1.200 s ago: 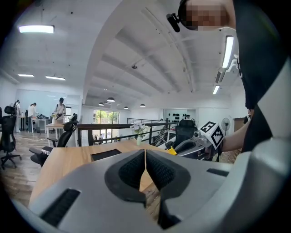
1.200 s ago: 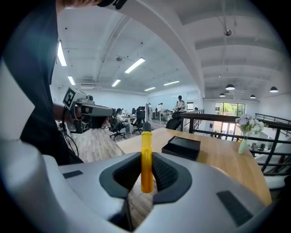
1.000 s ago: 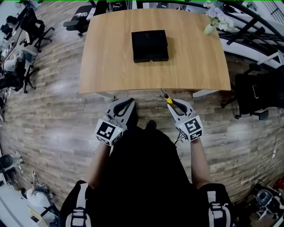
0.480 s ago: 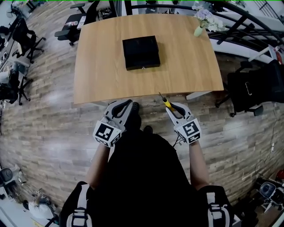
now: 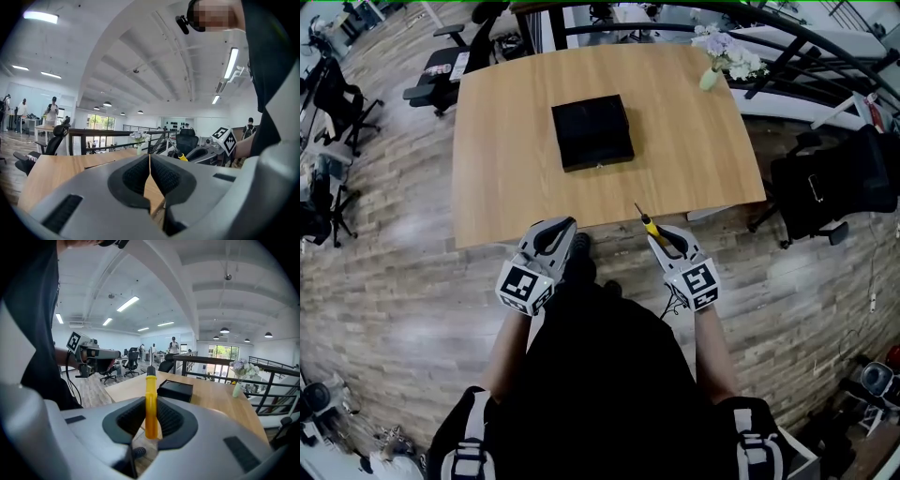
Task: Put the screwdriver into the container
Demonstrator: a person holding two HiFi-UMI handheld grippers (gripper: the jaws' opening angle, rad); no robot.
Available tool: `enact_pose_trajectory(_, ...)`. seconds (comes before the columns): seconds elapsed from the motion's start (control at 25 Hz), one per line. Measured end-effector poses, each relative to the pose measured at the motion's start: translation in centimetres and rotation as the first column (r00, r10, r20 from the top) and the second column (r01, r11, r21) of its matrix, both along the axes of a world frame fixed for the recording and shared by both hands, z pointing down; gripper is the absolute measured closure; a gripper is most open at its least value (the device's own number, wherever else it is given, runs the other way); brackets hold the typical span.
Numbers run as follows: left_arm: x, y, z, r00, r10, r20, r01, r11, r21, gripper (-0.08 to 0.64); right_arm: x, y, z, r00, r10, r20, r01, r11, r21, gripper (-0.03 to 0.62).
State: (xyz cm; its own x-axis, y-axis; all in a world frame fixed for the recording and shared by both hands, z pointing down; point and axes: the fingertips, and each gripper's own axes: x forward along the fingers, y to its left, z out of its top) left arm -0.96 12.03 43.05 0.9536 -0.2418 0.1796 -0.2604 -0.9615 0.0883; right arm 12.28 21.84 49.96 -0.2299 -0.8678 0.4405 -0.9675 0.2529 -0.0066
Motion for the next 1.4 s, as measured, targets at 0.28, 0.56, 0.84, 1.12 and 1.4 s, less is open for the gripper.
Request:
enact_pose_trajectory(0.28,2.1,-5.6,-0.5,0.999,0.03,-0.018,-0.03,1.0,0.001,0.532,1.0,-4.9,-0.3,1.0,0.016,-0.017,-0.016,1.0,-0.01,0.509)
enact_pose_trajectory(0.56,3.9,-11.0,-0.2,0.998,0.064,-0.021,-0.065,0.998,-0.013,0.532,2.1,-10.4,-0.4,0.999,0.036,-0.03,-0.036,0.999,-0.019,0.509)
enact_pose_trajectory(0.84,5.7,-16.3,-0.6,0.993,0.113,-0.031,-0.113,0.994,-0.009,0.532,3.0,-15.1,-0.5,0.996,0.076,-0.042,-0.077,0.997,-0.022,0.509)
enact_pose_trajectory(1.12,6.4,-19.8,-0.1,0.99,0.14,-0.031,-0.141,0.99,-0.021,0.531,3.3,-18.4,0.1,0.995,0.097,-0.038,-0.098,0.994,-0.04,0.509)
enact_pose_trajectory(1.4,4.5,-23.2,1.0,0.992,0.125,-0.029,-0.127,0.991,-0.045,0.532,1.4,-22.2,0.9,0.997,0.06,-0.041,-0.062,0.996,-0.063,0.509)
